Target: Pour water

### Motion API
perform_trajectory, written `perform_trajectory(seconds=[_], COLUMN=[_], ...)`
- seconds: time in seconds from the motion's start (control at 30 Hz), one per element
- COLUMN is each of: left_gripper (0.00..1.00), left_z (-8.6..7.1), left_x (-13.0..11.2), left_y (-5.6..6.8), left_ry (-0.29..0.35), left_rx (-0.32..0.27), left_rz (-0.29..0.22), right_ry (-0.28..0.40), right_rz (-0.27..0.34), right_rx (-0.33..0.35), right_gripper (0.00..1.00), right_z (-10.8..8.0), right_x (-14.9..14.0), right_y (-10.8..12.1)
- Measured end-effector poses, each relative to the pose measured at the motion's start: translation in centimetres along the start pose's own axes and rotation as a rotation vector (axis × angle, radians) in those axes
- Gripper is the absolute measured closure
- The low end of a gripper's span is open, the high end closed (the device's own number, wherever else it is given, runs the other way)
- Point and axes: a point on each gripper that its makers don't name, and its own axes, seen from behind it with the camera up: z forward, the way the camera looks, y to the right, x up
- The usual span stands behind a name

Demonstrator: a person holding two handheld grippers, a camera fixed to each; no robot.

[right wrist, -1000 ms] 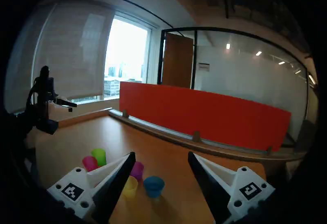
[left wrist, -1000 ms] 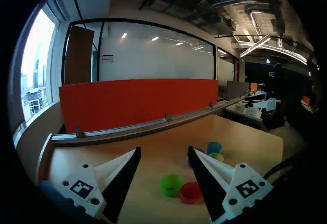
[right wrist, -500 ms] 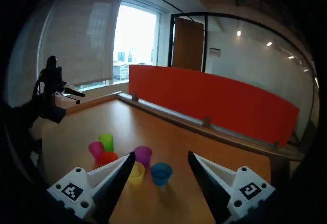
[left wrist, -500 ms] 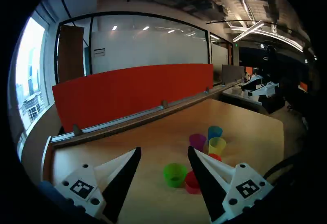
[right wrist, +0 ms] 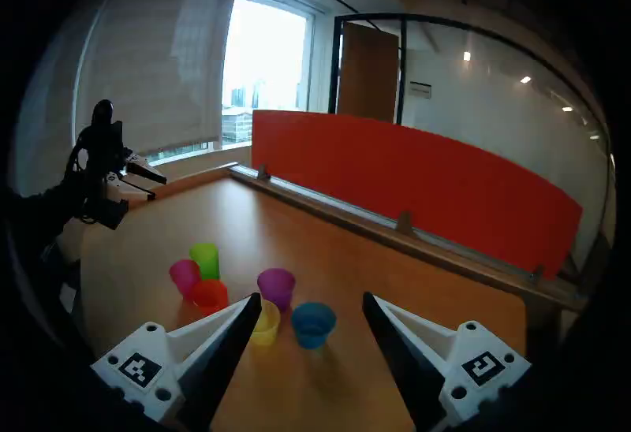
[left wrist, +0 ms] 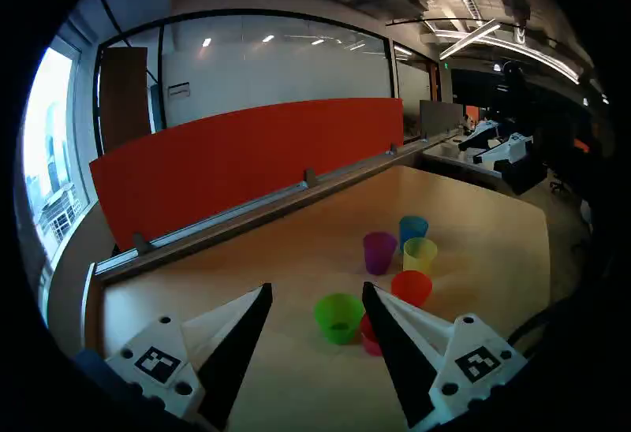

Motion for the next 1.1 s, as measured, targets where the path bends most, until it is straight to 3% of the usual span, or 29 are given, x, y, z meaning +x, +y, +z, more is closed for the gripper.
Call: perform_trajectory(seconds=[0.37, 1.1], left_gripper=[0.16, 0.16], left_z=[1.9, 5.2], left_x=[-3.7, -9.8], left_y=[1.2, 0.5], left_ry=[-0.084, -0.215], left_rx=[-0.054, -0.084], left_rz=[0.027, 0.016], right_ry=[-0.044, -0.113], right_rz=[0.014, 0.032], right_rx=[0.02, 0.043], right_gripper=[0.0, 0.0], right_z=[1.9, 5.5], right_x=[-2.6, -6.7], right_y=[0.0, 0.4])
